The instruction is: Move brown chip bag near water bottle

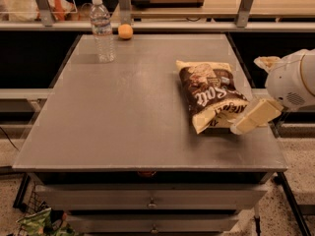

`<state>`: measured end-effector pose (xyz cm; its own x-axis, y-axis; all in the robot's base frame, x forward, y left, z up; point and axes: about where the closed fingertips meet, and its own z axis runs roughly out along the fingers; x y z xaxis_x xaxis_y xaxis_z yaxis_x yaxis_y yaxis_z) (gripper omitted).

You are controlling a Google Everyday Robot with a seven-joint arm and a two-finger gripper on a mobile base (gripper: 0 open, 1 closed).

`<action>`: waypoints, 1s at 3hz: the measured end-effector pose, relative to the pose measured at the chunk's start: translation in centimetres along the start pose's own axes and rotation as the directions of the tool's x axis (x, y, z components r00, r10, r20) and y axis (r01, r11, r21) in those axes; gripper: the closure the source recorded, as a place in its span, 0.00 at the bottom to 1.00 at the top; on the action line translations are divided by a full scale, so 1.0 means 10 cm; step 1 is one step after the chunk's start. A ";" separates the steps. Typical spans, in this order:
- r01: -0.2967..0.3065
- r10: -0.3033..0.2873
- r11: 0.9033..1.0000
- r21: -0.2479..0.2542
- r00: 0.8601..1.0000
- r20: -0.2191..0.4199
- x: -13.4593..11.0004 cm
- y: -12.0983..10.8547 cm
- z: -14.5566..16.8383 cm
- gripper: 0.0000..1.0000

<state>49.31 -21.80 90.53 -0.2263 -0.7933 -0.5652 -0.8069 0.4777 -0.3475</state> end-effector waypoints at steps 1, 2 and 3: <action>0.020 -0.021 1.000 0.018 0.998 0.060 -0.08 -0.06 0.18 0.00; 0.036 -0.037 0.999 0.006 0.996 0.078 -0.12 -0.06 0.34 0.00; 0.056 -0.054 0.998 -0.017 0.995 0.079 -0.14 -0.01 0.45 0.00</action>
Offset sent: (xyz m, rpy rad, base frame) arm 0.0371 0.0291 -0.0321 0.0526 -0.0475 0.0808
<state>52.16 -19.04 88.03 -0.1383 -0.7856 -0.6030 -0.8274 0.4263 -0.3656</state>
